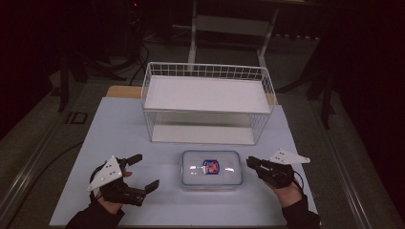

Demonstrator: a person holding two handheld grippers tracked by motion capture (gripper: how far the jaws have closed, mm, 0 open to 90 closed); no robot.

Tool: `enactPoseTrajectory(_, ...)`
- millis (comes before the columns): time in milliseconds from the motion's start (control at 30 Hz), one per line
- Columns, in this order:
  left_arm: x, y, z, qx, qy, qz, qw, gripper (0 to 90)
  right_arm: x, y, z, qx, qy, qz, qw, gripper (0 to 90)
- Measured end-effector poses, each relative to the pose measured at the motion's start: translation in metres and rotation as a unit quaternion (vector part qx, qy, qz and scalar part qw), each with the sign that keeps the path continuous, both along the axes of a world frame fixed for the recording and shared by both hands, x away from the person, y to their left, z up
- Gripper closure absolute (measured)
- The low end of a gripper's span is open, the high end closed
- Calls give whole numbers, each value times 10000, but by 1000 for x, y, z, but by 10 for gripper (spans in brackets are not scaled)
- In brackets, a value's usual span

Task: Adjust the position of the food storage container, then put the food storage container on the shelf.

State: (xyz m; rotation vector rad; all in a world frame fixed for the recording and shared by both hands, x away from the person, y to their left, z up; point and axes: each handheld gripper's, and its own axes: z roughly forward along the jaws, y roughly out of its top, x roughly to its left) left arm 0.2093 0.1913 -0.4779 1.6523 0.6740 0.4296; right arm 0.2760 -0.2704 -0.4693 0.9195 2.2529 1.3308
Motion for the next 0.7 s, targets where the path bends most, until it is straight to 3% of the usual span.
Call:
enactPoseTrajectory(33,0,-1,1,8,19,22,10000,0,-3,0,4,146,13,-8,9999,666)
enactPoseTrajectory(67,0,-2,2,23,39,36,10000,0,-3,0,4,146,13,-8,9999,666)
enactPoseTrajectory(100,0,-4,3,20,58,20,10000,0,-7,1,8,234,-124,50,9996,545)
enactPoseTrajectory(167,1,-6,5,85,95,53,9999,0,-8,2,9,229,-126,52,9996,519)
enactPoseTrajectory(200,1,-7,6,106,105,20,9999,0,-11,3,12,356,-154,121,9992,364)
enactPoseTrajectory(233,2,-9,8,122,140,4,9998,0,-11,3,12,356,-154,121,9992,364)
enactPoseTrajectory(333,7,-11,12,114,279,-59,9995,0,-14,5,16,514,-214,224,9982,127)
enactPoseTrajectory(467,12,-17,19,232,385,-142,9989,0,-17,5,19,566,-298,188,9978,103)
enactPoseTrajectory(500,13,-19,21,238,380,-164,9989,0,-19,2,21,645,-477,189,9966,104)
enactPoseTrajectory(700,20,-28,41,133,497,-338,9981,0,-26,-2,27,560,-814,120,9950,133)
